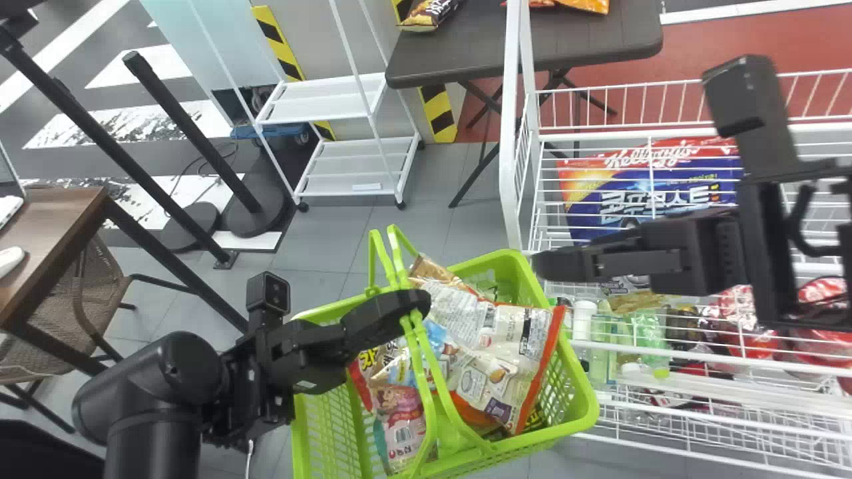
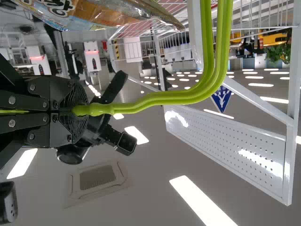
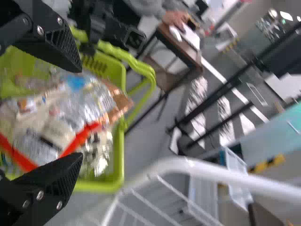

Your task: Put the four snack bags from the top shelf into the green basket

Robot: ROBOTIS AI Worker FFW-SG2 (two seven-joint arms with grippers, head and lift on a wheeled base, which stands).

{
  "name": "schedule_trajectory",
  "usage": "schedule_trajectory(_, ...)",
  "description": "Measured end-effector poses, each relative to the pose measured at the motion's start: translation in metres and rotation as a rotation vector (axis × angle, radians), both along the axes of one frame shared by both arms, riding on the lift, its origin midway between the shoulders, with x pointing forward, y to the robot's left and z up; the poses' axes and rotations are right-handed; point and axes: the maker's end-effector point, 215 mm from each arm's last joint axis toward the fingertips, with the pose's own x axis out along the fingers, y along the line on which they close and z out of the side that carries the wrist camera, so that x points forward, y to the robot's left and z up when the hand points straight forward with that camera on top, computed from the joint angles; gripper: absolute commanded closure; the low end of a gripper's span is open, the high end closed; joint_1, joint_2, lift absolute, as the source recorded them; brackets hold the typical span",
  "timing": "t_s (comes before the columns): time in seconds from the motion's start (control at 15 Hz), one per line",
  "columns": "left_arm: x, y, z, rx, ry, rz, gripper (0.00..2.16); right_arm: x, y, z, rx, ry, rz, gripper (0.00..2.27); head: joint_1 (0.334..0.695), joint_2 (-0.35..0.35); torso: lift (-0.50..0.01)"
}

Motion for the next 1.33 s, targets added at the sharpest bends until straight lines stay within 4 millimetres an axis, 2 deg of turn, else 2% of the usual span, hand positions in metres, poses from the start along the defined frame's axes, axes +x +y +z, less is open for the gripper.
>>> schedule_trajectory(0.13, -0.001, 0.004, -0.002, 0.001, 0.006, 0.009, 2.15, 0.027, -0.044, -0.008, -0.046, -0.065, -0.158, 0.03, 0.695, 0.347, 0.0)
schedule_trajectory(0.2, -0.001, 0.006, -0.003, 0.001, 0.009, 0.014, 2.15, 0.039, -0.066, -0.012, -0.048, -0.096, -0.232, 0.04, 0.695, 0.318, 0.0)
schedule_trajectory(0.27, -0.001, 0.009, -0.004, 0.001, 0.014, 0.018, 2.15, 0.054, -0.096, -0.012, -0.045, -0.15, -0.323, 0.04, 0.695, 0.287, 0.0)
schedule_trajectory(0.33, -0.001, 0.01, -0.005, 0.0, 0.018, 0.021, 2.15, 0.067, -0.13, -0.012, -0.058, -0.217, -0.412, 0.04, 0.695, 0.209, 0.0)
schedule_trajectory(0.53, -0.001, 0.012, -0.008, -0.001, 0.029, 0.025, 2.15, 0.076, -0.212, -0.028, -0.152, -0.377, -0.592, 0.04, 0.695, 0.112, 0.0)
schedule_trajectory(0.67, -0.001, 0.011, -0.009, -0.001, 0.033, 0.022, 2.15, 0.071, -0.247, -0.041, -0.189, -0.438, -0.657, 0.04, 0.695, 0.045, 0.0)
schedule_trajectory(0.73, -0.001, 0.01, -0.01, -0.001, 0.034, 0.021, 2.15, 0.068, -0.261, -0.048, -0.199, -0.463, -0.682, 0.04, 0.695, 0.03, 0.0)
schedule_trajectory(0.93, -0.002, 0.009, -0.012, -0.002, 0.04, 0.021, 2.15, 0.06, -0.286, -0.055, -0.214, -0.56, -0.731, 0.04, 0.695, -0.006, 0.0)
schedule_trajectory(1.33, -0.008, 0.009, -0.016, 0.005, 0.051, 0.018, 2.15, 0.038, -0.296, -0.064, -0.197, -0.64, -0.773, 0.05, 0.695, -0.027, 0.0)
